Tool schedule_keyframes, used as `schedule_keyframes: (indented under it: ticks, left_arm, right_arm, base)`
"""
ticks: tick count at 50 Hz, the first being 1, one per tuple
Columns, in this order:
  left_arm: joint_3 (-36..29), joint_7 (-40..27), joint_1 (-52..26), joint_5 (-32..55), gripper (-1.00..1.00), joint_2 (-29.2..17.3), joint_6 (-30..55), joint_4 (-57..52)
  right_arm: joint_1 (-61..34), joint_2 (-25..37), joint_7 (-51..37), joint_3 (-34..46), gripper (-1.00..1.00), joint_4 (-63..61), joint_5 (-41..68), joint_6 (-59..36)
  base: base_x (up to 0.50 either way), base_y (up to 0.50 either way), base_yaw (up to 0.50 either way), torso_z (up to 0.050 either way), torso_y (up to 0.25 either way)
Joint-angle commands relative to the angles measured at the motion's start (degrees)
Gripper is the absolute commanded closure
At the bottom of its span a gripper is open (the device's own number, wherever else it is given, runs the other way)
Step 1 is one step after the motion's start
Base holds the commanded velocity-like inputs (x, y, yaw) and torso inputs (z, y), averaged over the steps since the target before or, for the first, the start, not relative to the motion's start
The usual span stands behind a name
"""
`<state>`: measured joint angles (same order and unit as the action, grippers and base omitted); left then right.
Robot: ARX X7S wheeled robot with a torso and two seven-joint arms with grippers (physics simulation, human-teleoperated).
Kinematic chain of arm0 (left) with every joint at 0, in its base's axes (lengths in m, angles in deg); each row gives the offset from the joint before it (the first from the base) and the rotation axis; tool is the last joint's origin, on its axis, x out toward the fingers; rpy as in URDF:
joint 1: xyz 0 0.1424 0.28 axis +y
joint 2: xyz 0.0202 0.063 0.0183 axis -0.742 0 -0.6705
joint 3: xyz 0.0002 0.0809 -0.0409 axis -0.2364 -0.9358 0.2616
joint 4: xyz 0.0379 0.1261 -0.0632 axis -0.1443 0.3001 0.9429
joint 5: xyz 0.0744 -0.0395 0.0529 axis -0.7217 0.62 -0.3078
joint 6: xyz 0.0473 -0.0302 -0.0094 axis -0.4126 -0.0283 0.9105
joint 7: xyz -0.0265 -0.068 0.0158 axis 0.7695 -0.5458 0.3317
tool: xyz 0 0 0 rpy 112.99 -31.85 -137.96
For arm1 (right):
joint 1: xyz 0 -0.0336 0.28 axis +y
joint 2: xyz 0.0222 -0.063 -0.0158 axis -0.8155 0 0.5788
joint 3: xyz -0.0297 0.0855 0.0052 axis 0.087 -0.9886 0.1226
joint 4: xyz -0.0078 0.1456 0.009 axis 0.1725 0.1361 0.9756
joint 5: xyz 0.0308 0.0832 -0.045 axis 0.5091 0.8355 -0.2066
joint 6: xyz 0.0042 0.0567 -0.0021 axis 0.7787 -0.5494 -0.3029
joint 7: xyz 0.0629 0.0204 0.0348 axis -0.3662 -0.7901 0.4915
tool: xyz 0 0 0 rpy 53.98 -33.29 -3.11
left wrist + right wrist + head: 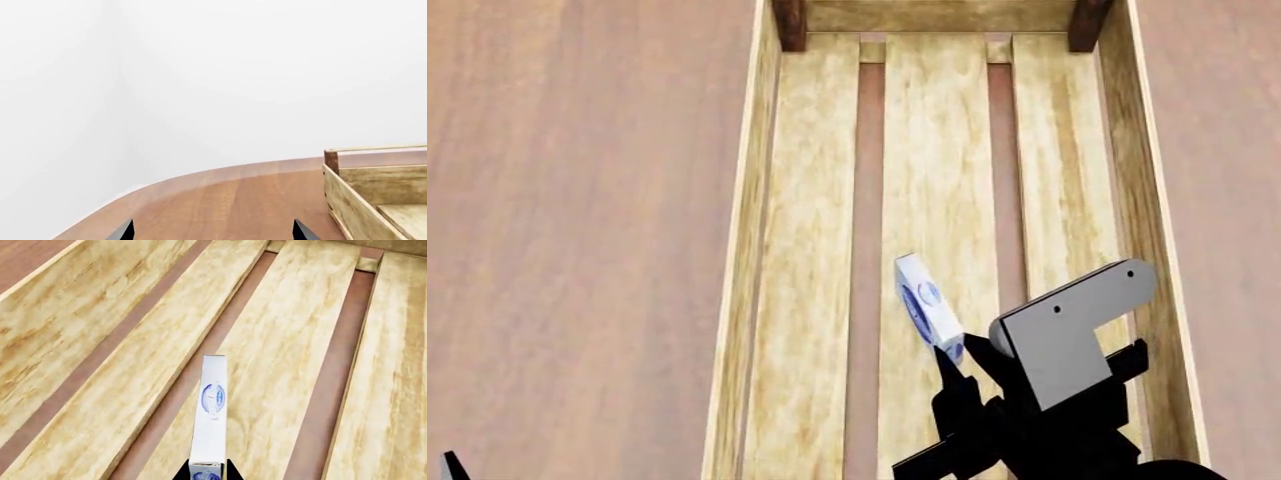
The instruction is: Pick up the cream cheese and put it in the tray.
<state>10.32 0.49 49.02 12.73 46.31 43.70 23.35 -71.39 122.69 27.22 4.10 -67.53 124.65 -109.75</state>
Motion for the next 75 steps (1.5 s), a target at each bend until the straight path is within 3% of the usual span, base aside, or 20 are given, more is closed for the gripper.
schedule_keyframes:
  ticks: [1, 28, 29, 54, 75]
  left_arm:
    - [-0.3, 0.0, -0.1, 0.1, -1.0, -0.2, -0.4, 0.2]
    - [-0.2, -0.8, 0.1, -0.5, -1.0, -0.3, -0.4, -0.1]
    - [-0.2, -0.8, 0.1, -0.5, -1.0, -0.4, -0.4, -0.1]
    - [-0.4, -1.0, 0.0, -0.2, -1.0, -0.5, 0.0, -0.3]
    - [-0.7, -1.2, -0.4, 0.1, -1.0, -0.6, -0.3, 0.5]
  right_arm:
    - [0.0, 0.0, 0.6, 0.0, 1.0, 0.0, -0.8, 0.4]
    - [-0.4, -0.4, -0.3, 1.0, 1.0, 1.0, -2.2, 0.0]
    - [-0.9, -0.6, -1.6, 1.3, -1.0, 1.4, -2.9, -1.0]
    - [0.4, 0.3, -2.7, 1.0, -1.0, -0.5, -2.9, -0.4]
    - [9.6, 11.4, -11.6, -7.5, -1.0, -19.2, 2.9, 1.1]
  base:
    - [0.0, 0.0, 0.0, 0.0, 0.0]
    - [0.0, 0.0, 0.0, 0.0, 0.0]
    - [0.0, 0.0, 0.0, 0.0, 0.0]
    - [0.0, 0.0, 0.0, 0.0, 0.0]
    - [0.0, 0.0, 0.0, 0.0, 0.0]
